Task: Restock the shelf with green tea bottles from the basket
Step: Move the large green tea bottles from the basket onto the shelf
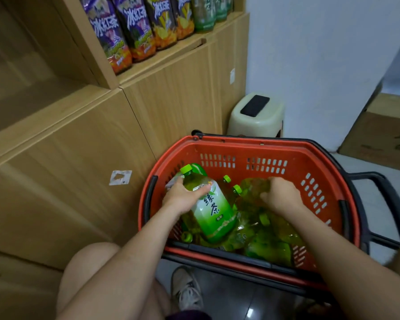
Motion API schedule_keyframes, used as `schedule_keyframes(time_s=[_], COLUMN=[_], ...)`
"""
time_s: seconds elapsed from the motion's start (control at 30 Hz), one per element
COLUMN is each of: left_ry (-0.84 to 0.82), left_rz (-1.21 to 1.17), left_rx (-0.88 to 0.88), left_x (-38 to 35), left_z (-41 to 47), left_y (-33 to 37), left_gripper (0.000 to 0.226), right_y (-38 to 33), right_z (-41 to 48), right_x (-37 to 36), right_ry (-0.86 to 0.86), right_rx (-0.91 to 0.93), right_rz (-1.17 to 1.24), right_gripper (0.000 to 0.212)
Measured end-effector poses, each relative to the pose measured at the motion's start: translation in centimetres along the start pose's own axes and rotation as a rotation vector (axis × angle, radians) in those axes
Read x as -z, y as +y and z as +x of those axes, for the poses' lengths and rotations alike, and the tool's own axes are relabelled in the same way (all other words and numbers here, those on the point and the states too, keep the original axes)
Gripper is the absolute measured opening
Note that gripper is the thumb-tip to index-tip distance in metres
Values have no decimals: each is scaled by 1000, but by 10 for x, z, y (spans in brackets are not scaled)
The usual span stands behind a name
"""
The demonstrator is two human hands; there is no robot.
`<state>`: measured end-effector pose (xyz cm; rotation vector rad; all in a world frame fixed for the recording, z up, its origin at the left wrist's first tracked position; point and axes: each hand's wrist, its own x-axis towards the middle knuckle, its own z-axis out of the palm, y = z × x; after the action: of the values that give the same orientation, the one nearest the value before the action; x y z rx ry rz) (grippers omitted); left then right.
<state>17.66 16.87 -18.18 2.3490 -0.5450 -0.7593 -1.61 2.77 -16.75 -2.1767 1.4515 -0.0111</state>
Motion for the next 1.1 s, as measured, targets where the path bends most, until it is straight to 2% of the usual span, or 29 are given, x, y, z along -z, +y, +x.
schedule_keyframes(time_s=[0.07, 0.17, 0.27, 0.4, 0.6, 0.7, 0.8, 0.93, 1.1], left_ry=[-31, -34, 44, 148, 405, 535, 699, 901, 1005], left_rz=[-63, -50, 23, 82, -211, -399, -492, -576, -631], left_rx=[-8, -74, -149, -301, -417, -491, -548, -509, -371], left_x=[1, 4, 7, 26, 100, 154, 216, 302, 377], left_z=[1, -15, -29, -54, -94, -117, -146, -169, -178], left_y=[-4, 3, 10, 19, 39, 42, 46, 37, 10], left_gripper=[127, 121, 108, 97, 82, 72, 66, 52, 62], right_y=[-2, -8, -20, -41, -109, -161, -218, -291, -361], right_z=[3, 0, -8, -25, -62, -83, -98, -112, -110], right_x=[9, 10, 7, 40, 129, 164, 189, 198, 181], right_ry=[131, 144, 113, 244, 514, 588, 628, 672, 553], right_rx=[33, 103, 191, 342, 669, 846, 985, 1021, 952], right_rz=[12, 24, 12, -9, -2, 62, 161, 294, 539], right_gripper=[22, 23, 25, 26, 27, 25, 24, 26, 29])
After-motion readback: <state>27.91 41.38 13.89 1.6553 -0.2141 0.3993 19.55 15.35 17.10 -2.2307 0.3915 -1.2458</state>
